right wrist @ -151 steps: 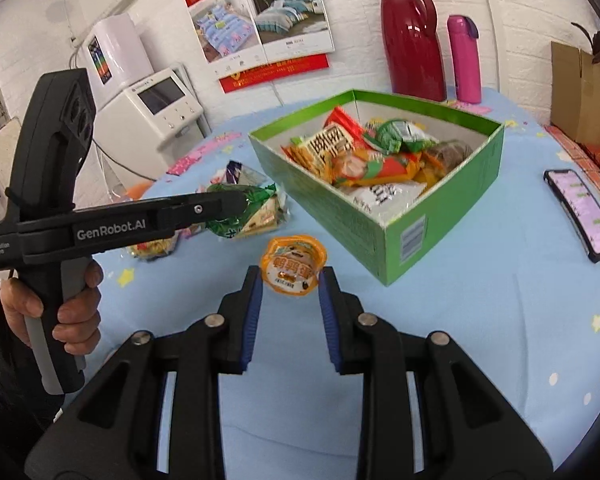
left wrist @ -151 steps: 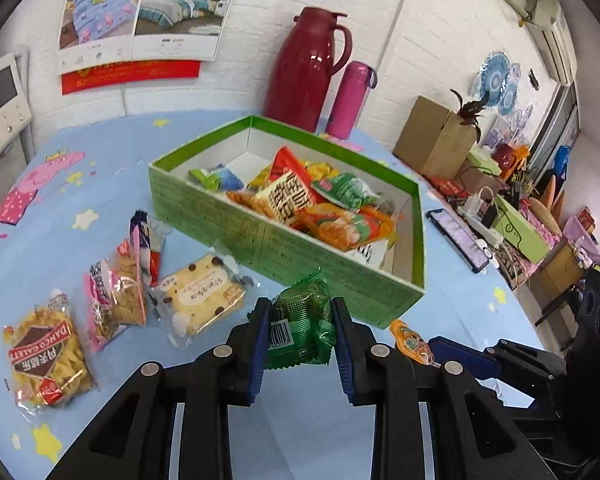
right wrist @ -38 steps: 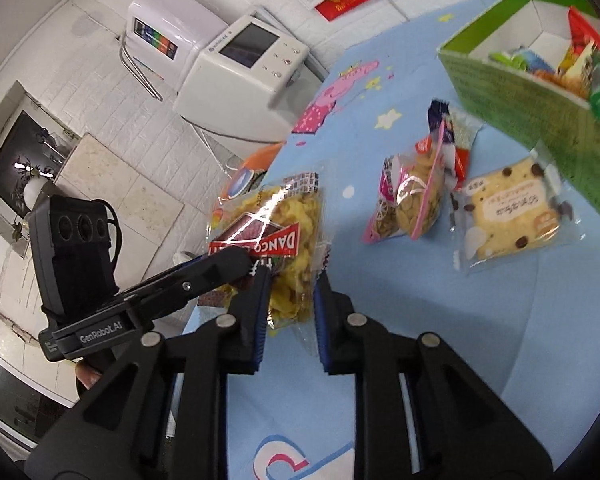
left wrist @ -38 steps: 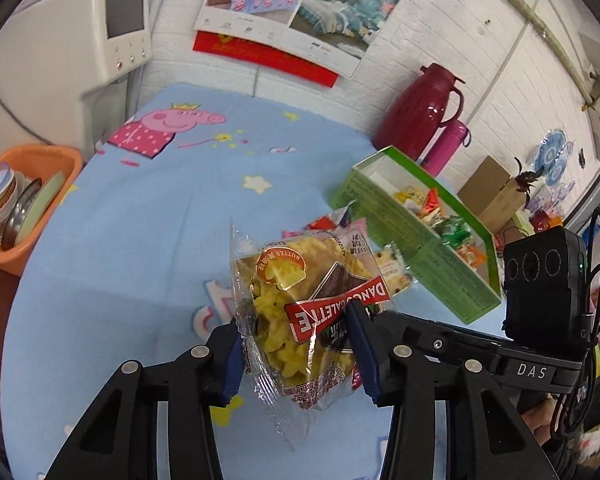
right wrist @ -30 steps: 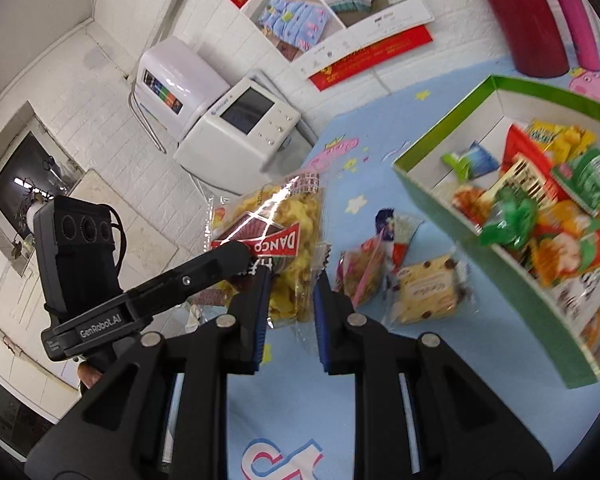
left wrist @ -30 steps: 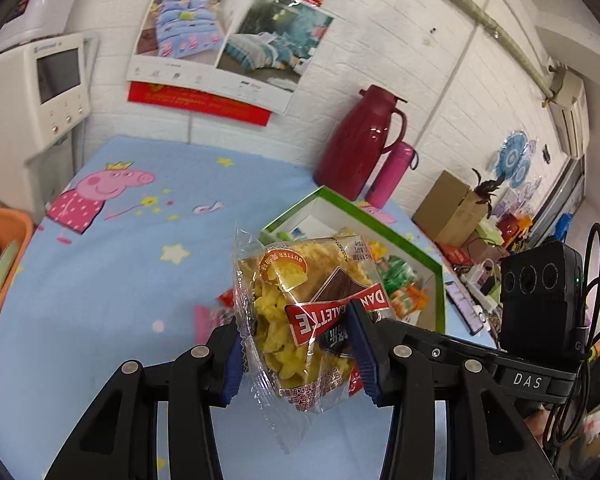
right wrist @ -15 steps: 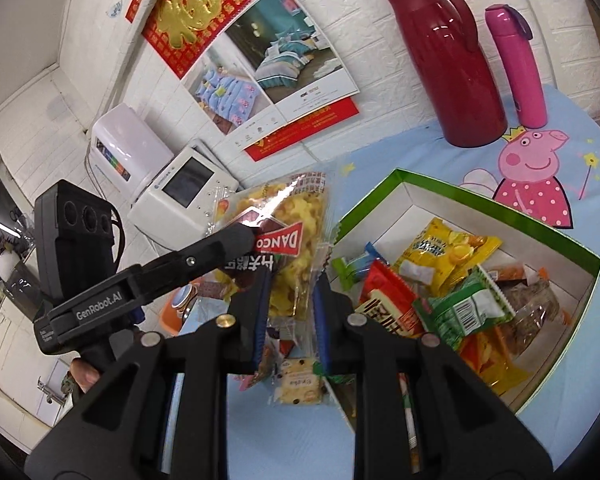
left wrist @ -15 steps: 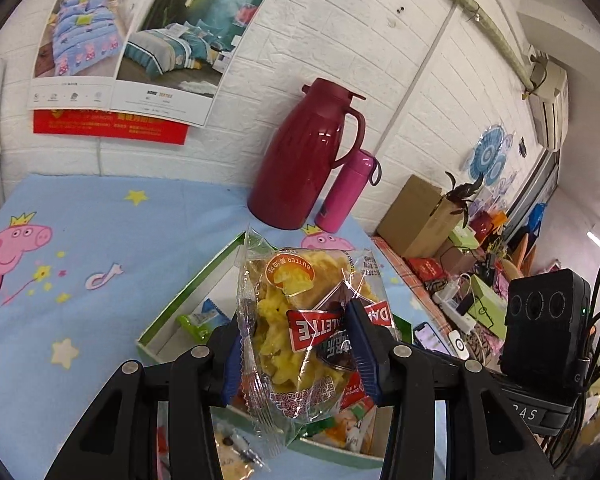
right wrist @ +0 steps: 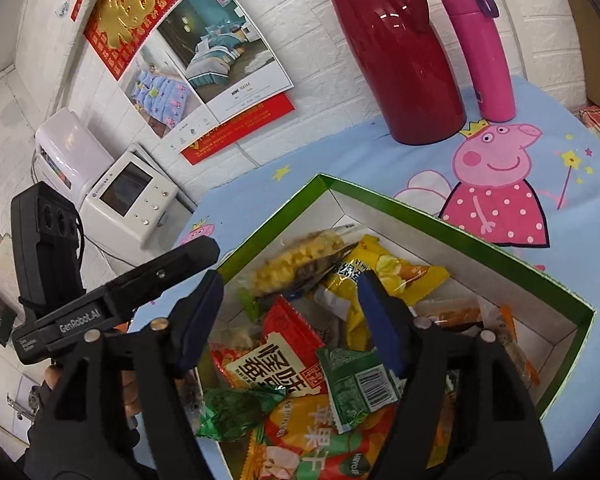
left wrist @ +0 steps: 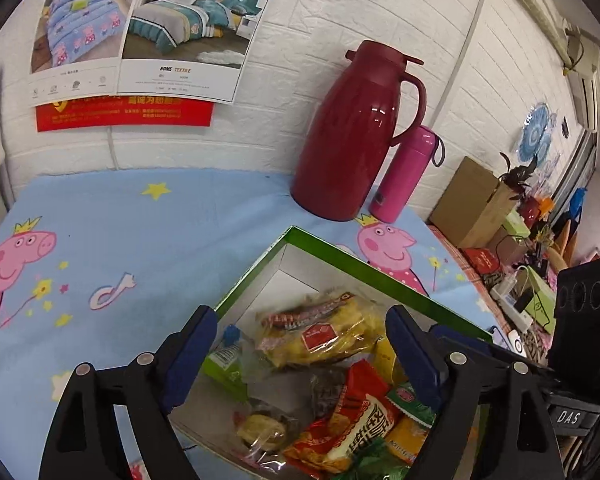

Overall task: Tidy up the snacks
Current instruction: 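Carry the yellow biscuit bag into the box and open both grippers, then grasp the cream cookie packet with the right gripper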

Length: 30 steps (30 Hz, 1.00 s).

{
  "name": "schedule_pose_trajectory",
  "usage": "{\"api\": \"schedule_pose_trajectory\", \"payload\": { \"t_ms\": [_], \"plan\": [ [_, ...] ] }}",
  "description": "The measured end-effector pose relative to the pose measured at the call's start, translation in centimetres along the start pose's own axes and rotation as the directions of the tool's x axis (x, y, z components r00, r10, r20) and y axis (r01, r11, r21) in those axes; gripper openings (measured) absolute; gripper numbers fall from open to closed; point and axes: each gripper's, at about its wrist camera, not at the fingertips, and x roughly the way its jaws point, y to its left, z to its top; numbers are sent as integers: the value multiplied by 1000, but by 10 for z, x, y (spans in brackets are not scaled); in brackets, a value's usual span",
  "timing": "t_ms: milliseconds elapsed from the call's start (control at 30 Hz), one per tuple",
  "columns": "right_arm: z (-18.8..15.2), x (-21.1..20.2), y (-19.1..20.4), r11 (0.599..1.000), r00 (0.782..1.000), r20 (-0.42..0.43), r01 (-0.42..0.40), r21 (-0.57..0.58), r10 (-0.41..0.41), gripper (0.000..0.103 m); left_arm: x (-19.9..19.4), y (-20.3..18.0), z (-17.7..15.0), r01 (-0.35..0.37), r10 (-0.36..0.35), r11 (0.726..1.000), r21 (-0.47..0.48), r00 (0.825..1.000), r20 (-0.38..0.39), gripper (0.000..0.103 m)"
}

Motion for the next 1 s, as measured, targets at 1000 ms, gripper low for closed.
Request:
{"api": "schedule_pose_trajectory", "payload": {
  "t_ms": [1000],
  "plan": [
    [-98,-77,106,987,995,-45,-96,-130,91,82,-151,13,-100,-104,105,993,-54,994,16,90]
  ]
}}
